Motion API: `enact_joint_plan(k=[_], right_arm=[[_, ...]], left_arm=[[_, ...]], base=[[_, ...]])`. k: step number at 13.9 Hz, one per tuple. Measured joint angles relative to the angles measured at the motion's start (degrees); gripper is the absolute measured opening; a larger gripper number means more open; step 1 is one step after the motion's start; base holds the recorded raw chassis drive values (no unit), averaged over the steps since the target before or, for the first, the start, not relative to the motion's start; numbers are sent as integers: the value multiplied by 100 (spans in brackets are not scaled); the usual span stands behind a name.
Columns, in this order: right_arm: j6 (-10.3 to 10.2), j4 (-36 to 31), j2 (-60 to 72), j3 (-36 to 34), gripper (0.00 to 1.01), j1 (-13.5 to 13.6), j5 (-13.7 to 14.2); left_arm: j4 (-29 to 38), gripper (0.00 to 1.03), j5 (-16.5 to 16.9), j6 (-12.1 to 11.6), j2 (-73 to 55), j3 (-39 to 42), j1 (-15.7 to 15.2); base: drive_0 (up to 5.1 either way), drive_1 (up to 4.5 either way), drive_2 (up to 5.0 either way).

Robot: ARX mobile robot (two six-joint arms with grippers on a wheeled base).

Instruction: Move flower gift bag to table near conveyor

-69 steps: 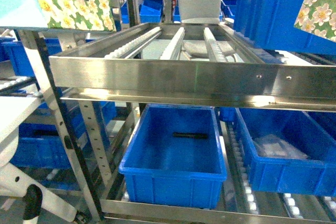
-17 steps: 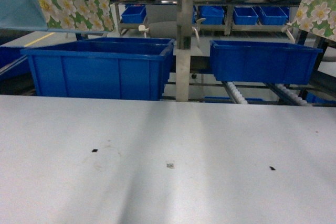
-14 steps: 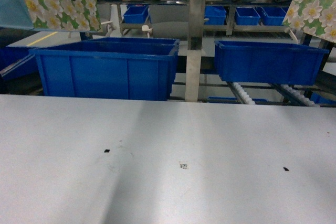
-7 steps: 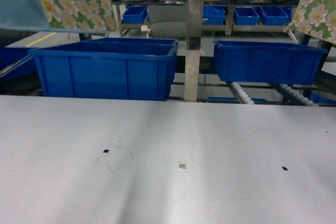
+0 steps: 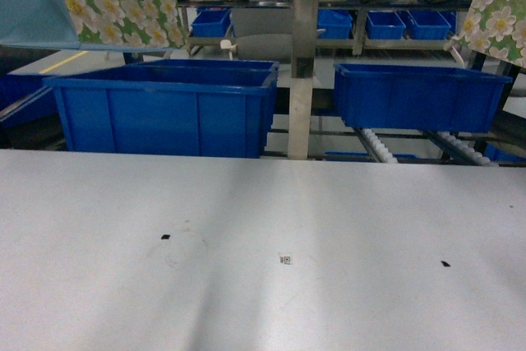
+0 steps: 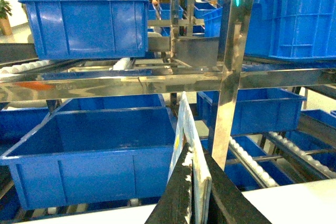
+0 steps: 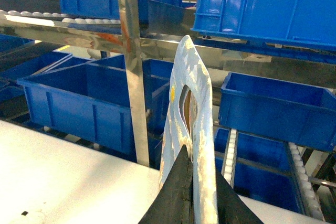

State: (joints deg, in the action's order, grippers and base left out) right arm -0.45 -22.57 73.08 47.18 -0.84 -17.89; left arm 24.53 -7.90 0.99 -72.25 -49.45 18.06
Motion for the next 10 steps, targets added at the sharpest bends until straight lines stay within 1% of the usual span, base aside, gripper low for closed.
enact_joint_plan(k=[3, 6, 8, 10], right_arm=[[0, 0, 0, 0, 2, 2, -2], [0, 0, 0, 0, 2, 2, -2], [-46, 33, 155, 74, 2, 26, -9], [-96, -61, 380, 160, 2, 116, 57]], left_arm=[[-2, 2, 0, 0, 0, 0, 0], [0, 2, -2, 0, 0, 0, 0], [-2, 2, 0, 0, 0, 0, 0], [0, 2, 0, 0, 0, 0, 0]], base=[[-500, 241, 241], [0, 0, 0], [0, 0, 0], [0, 0, 0]])
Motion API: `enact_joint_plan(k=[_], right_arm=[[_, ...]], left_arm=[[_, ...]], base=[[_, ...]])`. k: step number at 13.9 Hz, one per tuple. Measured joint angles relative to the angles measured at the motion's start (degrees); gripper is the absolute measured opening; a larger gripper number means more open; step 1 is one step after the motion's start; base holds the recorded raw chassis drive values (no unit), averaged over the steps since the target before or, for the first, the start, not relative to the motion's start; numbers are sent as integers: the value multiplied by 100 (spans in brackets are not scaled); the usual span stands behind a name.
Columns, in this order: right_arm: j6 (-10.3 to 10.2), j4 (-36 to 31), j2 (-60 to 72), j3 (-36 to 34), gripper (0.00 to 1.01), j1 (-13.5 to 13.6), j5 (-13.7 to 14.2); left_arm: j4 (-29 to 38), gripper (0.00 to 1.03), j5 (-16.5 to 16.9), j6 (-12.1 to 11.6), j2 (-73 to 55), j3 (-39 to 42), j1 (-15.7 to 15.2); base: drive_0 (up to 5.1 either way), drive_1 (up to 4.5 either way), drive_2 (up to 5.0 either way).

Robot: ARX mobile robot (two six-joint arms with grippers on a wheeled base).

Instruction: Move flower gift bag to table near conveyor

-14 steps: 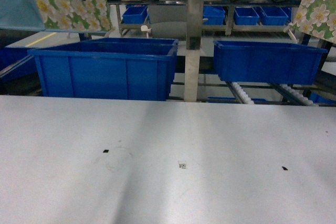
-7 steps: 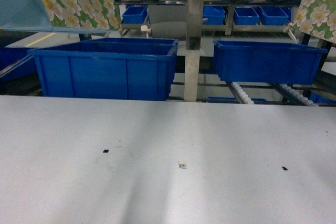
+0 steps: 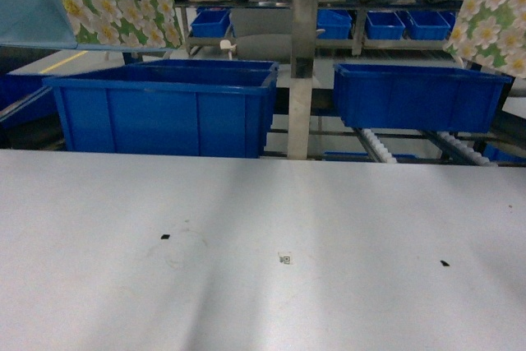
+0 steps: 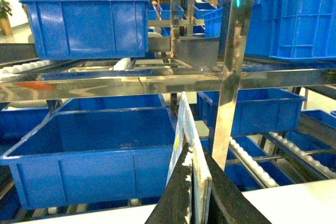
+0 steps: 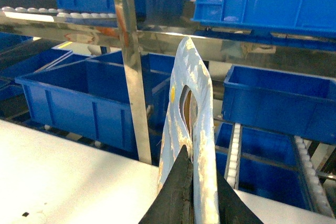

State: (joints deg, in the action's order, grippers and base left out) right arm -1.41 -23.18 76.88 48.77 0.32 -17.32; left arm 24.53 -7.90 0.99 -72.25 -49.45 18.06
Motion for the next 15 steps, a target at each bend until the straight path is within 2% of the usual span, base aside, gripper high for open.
enact_joint_plan(k=[3, 6, 7, 10, 15], right_arm=[[-129, -173, 966, 317, 2, 201, 103], [-195, -671, 2214, 892, 2, 227, 365], [-192, -647, 2511, 951, 2, 227, 450], [-173, -820, 3086, 892, 2, 227, 623], [-129, -1421, 3244, 37, 2, 275, 883]], left_arm=[[-2, 2, 0, 0, 0, 0, 0], [0, 2, -2, 0, 0, 0, 0], [0, 2, -2, 0, 0, 0, 0], [0, 2, 0, 0, 0, 0, 0], [0, 2, 0, 0, 0, 0, 0]], base=[[0, 0, 0], [0, 0, 0], [0, 0, 0], [0, 0, 0], [0, 0, 0]])
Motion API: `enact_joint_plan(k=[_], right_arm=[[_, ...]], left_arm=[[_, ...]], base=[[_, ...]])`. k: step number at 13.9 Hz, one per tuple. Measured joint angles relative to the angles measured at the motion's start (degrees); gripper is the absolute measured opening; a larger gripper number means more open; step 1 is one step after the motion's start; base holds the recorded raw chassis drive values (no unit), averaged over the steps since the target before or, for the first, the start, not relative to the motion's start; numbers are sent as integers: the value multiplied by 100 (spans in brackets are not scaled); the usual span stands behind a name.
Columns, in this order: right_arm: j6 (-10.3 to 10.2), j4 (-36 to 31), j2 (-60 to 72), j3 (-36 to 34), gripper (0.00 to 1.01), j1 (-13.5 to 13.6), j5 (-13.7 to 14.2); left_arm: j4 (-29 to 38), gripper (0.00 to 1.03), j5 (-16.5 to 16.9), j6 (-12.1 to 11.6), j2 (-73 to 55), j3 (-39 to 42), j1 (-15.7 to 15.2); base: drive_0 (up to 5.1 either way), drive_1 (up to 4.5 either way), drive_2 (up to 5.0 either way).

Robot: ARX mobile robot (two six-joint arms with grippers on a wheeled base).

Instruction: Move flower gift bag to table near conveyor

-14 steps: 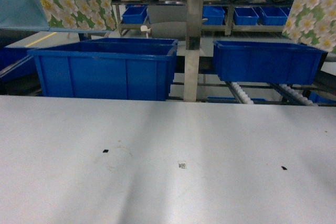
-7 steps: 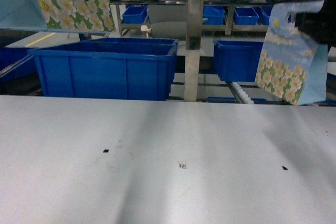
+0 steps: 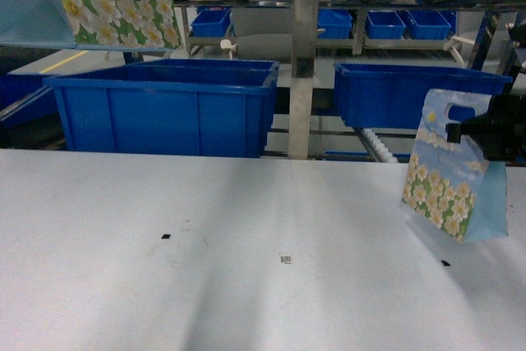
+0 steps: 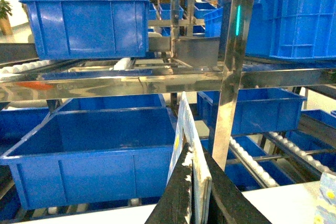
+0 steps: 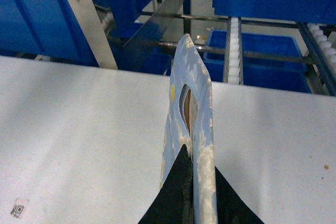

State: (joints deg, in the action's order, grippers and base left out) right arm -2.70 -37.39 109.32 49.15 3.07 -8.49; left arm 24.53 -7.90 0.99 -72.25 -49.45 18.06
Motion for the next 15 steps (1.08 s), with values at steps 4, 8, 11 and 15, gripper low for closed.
enact_joint_plan(k=[4, 8, 11, 15], right_arm=[[76, -278, -118, -686, 2, 66, 44], [59, -317, -295, -1049, 2, 4, 79], [11, -299, -367, -1143, 5, -13, 103], [-31, -299, -367, -1143, 60, -13, 103]], left_arm=[[-2, 2, -2, 0, 0, 0, 0], [-2, 2, 0, 0, 0, 0, 0], [-2, 2, -2, 0, 0, 0, 0], [0, 2, 0, 0, 0, 0, 0]], base=[[0, 0, 0], [0, 0, 0], [0, 0, 0], [0, 0, 0]])
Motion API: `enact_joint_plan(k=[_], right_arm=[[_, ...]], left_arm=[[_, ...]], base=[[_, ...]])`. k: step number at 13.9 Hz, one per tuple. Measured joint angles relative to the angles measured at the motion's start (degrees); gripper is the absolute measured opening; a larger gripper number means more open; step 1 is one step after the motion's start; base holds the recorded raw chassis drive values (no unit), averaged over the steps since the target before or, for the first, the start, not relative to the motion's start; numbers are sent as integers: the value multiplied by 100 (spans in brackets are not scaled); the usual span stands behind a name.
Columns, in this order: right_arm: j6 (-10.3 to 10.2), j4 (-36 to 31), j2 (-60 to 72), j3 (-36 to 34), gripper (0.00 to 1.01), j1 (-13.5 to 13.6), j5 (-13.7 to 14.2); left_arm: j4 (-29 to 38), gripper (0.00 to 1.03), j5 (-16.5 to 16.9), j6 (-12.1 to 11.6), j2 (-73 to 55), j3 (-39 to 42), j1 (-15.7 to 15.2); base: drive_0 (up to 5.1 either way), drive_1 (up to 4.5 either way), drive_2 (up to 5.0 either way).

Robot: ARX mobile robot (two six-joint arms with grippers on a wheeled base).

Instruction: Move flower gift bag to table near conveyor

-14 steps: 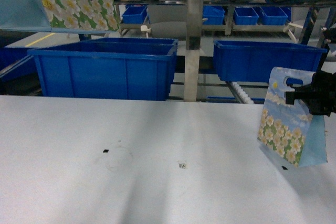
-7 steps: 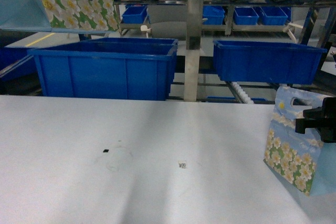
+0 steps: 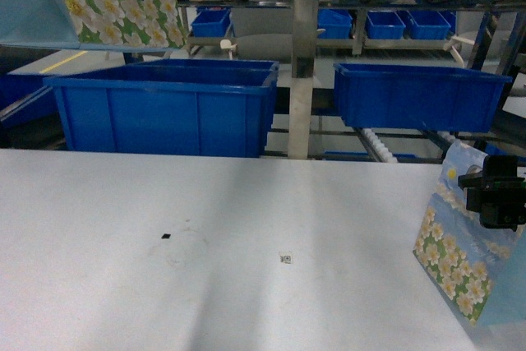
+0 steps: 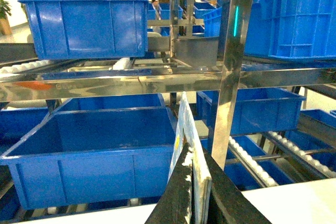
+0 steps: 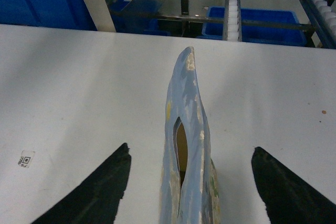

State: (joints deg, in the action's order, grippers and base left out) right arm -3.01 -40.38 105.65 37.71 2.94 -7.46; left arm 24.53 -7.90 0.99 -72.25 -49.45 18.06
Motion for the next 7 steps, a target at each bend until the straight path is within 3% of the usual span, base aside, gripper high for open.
enact_joint_plan(k=[3, 6, 7], right_arm=[[-92, 345, -442, -79, 100, 0, -2], [-391, 981, -1714, -140, 98, 7, -293], [-595, 1279, -2164, -136, 98, 4, -446]], left_arm=[[-4, 2, -2, 0, 0, 0, 0], [-2, 2, 0, 0, 0, 0, 0], [0, 2, 0, 0, 0, 0, 0]], base=[[0, 0, 0], [0, 0, 0], [0, 0, 0]])
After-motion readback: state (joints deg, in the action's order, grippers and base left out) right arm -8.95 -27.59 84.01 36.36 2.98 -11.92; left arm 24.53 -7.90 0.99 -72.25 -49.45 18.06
